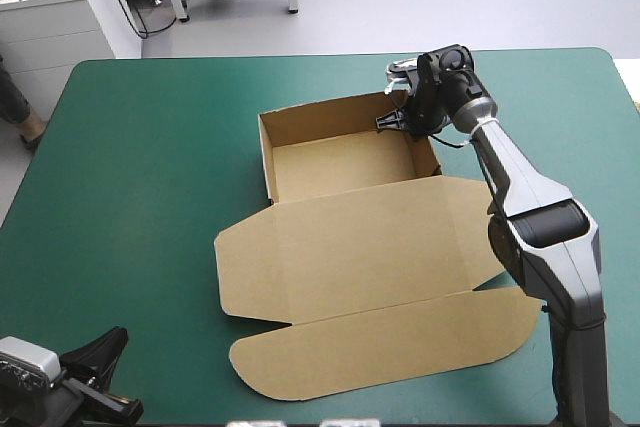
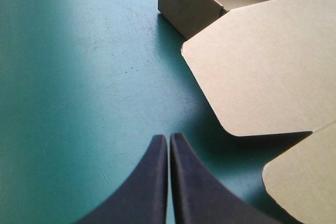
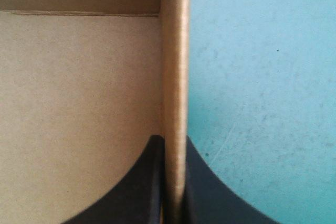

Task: Fold the box

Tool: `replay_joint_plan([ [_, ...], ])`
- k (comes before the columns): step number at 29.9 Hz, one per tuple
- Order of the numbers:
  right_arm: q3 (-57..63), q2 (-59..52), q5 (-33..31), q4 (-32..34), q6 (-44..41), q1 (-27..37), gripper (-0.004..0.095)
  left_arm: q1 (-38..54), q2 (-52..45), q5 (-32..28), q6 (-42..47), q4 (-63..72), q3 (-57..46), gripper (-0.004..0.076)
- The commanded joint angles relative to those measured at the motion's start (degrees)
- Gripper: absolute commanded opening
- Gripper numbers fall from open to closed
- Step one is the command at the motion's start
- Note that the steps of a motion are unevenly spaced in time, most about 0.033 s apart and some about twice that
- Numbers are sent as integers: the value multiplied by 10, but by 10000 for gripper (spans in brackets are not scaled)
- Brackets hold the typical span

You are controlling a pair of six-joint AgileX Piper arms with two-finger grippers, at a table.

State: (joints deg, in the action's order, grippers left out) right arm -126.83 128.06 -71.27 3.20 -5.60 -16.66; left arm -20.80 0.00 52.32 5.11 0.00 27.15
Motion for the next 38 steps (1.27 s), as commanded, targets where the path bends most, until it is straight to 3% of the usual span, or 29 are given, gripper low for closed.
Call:
replay_joint_plan([
  [1,-15,-35,-4,53,4,18,-19,0,-13,-55,9,5,5,-8],
  [5,-16,-43,-4,89,6,82,-19,1,-10,-59,9,8,4,-8],
  [12,-16,-51,-4,89,10,263,-19,1,-10,-59,9,7,4,-8],
  [20,-16,-51,-4,7,10,428,-19,1,-10,-59,9,7,4,-8],
  [24,-16,-51,-4,-6,10,458,-18,1,-10,-60,9,7,4,-8],
  [30,-16,-49,-4,-14,17,452,-5,1,-10,-60,9,7,4,-8],
  [34,-16,-51,-4,-13,61,450,168,1,-10,-60,9,5,3,-8],
  [38,-16,-60,-4,27,64,451,500,1,-10,-60,9,4,3,-8],
])
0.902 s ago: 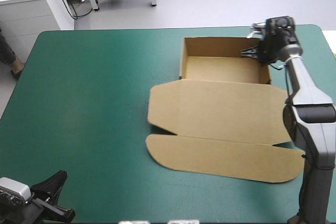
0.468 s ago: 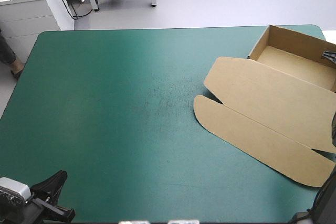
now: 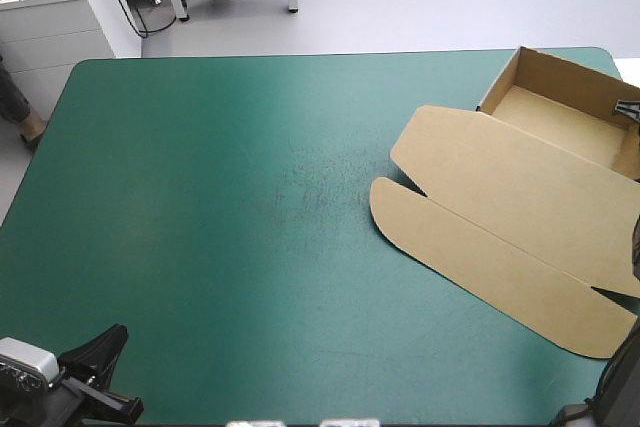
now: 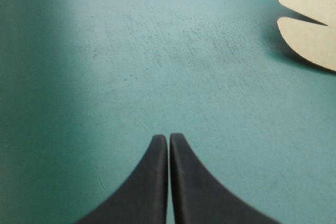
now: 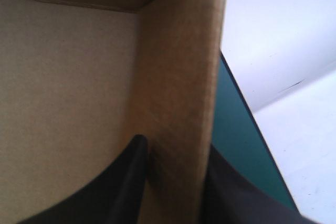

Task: Fold the box

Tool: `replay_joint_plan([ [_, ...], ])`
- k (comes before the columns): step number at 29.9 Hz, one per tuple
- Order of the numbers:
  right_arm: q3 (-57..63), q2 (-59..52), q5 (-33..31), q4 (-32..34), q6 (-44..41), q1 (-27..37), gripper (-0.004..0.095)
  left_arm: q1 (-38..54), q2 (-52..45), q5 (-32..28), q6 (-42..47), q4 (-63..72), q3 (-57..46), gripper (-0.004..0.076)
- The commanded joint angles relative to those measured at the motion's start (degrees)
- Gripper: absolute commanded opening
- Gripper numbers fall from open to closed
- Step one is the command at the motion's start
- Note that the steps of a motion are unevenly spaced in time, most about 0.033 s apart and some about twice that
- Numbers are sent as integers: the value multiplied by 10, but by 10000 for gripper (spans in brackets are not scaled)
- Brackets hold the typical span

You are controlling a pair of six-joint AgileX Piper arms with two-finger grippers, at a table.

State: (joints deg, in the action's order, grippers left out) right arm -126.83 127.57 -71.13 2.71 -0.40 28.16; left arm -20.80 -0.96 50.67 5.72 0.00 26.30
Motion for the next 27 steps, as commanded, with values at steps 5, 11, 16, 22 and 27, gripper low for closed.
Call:
replay_joint_plan([
  [5,-17,-94,-6,99,4,3,638,1,0,-43,3,4,11,-8],
  [11,-30,-182,-6,-12,7,-12,587,1,0,-43,3,4,11,-8],
  [16,-28,-277,-6,-147,70,-81,170,1,0,-43,3,4,11,-8],
  [22,-28,-372,-6,-75,87,-264,0,1,0,-43,3,4,11,-8],
  [27,-21,-430,-6,7,62,-420,0,1,0,-43,3,4,11,-8],
])
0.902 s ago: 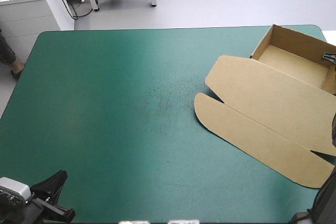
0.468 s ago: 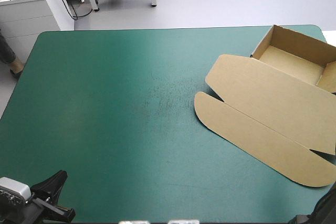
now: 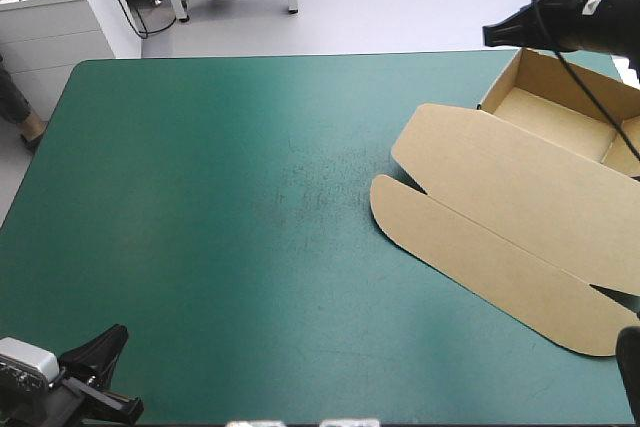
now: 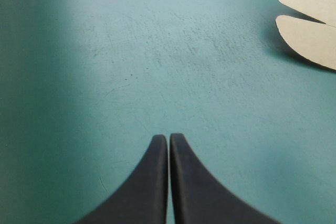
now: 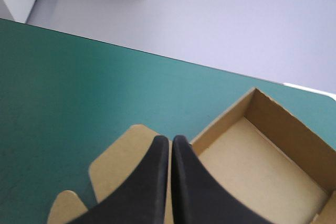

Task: Fold the box

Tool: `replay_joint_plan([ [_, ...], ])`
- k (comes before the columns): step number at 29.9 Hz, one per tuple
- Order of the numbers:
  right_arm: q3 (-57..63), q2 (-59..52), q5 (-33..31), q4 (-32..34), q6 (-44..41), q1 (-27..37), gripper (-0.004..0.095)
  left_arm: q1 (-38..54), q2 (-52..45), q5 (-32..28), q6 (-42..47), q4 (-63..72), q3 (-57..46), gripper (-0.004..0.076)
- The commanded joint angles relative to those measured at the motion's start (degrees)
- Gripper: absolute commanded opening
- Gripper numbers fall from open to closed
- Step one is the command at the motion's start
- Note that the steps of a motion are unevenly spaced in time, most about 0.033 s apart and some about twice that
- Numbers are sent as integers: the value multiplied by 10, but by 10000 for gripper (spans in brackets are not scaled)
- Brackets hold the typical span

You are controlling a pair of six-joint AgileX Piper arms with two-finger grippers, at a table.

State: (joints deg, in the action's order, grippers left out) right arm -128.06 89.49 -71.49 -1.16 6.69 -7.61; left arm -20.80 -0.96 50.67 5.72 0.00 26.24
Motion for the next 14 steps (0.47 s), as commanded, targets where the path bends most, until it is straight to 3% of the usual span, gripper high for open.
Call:
replay_joint_plan([
  [1,0,-62,-2,54,-16,-91,0,1,0,-43,3,4,12,-8],
  [8,178,-182,-2,149,-85,-224,0,1,0,-43,3,4,12,-8],
  [14,436,-331,60,180,-151,-258,0,1,0,-43,3,4,12,-8],
])
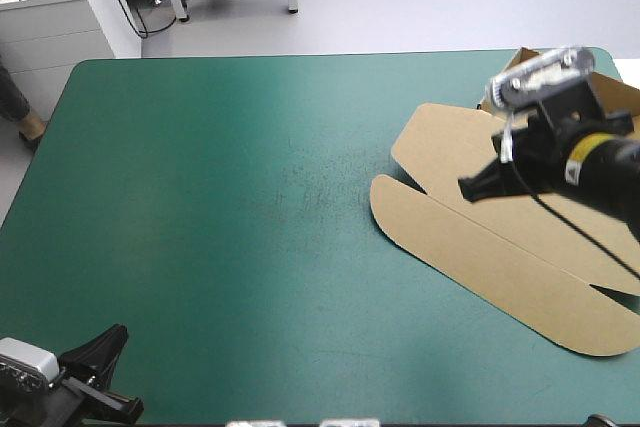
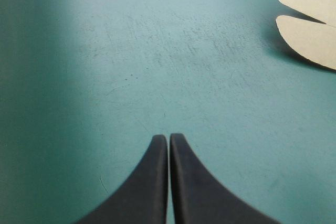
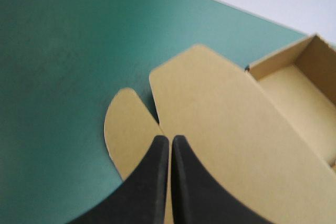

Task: Fold the box

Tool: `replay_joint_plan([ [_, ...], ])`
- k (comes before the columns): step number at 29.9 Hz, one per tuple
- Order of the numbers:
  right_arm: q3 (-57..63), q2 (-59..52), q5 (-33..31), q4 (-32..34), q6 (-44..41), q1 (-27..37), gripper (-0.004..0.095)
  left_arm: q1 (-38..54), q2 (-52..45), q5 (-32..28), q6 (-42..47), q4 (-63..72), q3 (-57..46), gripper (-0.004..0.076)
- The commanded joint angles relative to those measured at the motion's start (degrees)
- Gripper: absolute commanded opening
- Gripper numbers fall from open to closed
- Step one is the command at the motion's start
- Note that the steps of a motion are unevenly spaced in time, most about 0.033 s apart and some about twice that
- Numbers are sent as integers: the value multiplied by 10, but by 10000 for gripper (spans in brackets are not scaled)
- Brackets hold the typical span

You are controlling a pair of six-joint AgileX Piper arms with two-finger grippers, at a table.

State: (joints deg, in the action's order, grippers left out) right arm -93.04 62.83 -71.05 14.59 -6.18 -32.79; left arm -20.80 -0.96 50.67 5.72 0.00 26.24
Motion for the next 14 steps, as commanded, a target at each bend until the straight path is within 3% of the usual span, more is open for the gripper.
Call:
replay_joint_plan([
  [1,123,-88,73,23,-30,-6,0,1,0,-43,3,4,12,-8],
  [8,389,-279,187,19,-83,-6,0,1,0,-43,3,4,12,-8],
  [14,523,-410,218,11,-91,-6,0,1,0,-43,3,4,12,-8],
])
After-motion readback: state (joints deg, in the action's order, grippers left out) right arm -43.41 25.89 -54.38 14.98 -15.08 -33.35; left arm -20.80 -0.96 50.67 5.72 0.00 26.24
